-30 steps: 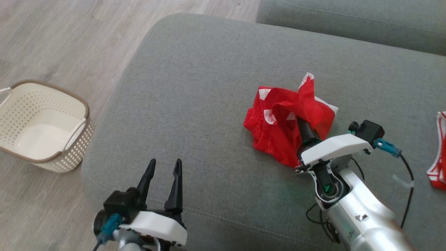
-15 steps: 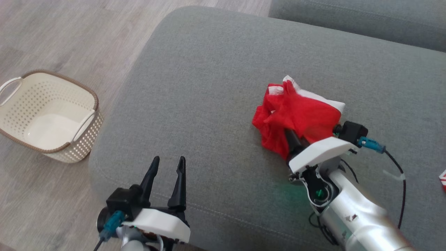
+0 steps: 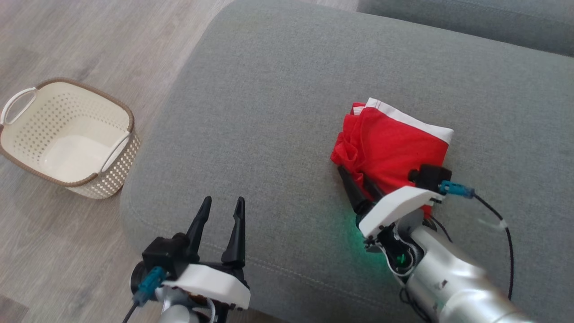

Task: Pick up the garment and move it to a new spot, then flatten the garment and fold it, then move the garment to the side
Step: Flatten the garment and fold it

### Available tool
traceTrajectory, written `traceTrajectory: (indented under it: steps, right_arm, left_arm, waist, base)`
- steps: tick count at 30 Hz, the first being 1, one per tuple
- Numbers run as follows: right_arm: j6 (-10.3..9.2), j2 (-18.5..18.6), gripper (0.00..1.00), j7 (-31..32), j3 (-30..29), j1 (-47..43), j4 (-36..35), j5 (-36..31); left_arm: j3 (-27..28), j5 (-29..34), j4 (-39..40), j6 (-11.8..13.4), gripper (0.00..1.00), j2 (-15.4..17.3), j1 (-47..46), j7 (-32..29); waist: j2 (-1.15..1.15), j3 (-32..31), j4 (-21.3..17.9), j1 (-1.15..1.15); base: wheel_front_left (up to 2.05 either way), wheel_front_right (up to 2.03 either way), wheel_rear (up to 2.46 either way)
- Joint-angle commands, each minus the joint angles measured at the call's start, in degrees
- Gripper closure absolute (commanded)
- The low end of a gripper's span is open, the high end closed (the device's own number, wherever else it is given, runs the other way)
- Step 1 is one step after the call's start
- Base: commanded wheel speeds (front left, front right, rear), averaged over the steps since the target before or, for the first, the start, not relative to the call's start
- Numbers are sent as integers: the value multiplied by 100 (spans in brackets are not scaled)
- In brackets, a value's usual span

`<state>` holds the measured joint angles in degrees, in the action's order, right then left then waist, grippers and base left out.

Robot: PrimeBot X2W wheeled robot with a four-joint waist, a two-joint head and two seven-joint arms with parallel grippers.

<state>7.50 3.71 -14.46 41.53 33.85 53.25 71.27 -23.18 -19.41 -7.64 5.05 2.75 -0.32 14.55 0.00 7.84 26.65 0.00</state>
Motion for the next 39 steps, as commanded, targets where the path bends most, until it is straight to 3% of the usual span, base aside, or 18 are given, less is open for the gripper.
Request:
traceTrajectory:
  steps: [1,5,11,20,29,34,39]
  right_arm:
    - [-1,-83,0,-53,120,275,-67,60]
    - [-1,-83,0,-53,214,453,187,241]
    - [-1,-83,0,-53,351,572,24,453]
    - [-1,-83,0,-53,241,544,-287,59]
    - [-1,281,0,-53,-711,205,-649,-1960]
    - [-1,519,0,-53,-1606,-467,-1241,-3435]
    - [-1,437,0,-53,-2621,-1360,-2202,-4831]
  left_arm:
    - [167,-53,186,23,0,13,-234,45]
    - [148,-74,172,34,0,13,-268,45]
    - [261,-29,146,48,0,13,-265,45]
    - [545,119,147,13,0,13,-162,45]
    - [895,233,201,-44,0,12,-42,45]
    - [1057,295,248,-82,0,12,32,45]
    - [1107,461,245,-114,0,12,115,45]
  waist:
    - [0,16,11,0]
    - [0,37,16,0]
    - [0,-89,-214,0]
    - [0,-508,-821,0]
    - [0,-908,-1395,0]
    - [0,-1011,-1597,0]
    - [0,-1031,-1717,0]
  base:
    - [0,0,0]
    - [0,0,0]
    - [0,0,0]
    - [0,0,0]
    - [0,0,0]
    - [0,0,0]
    - [0,0,0]
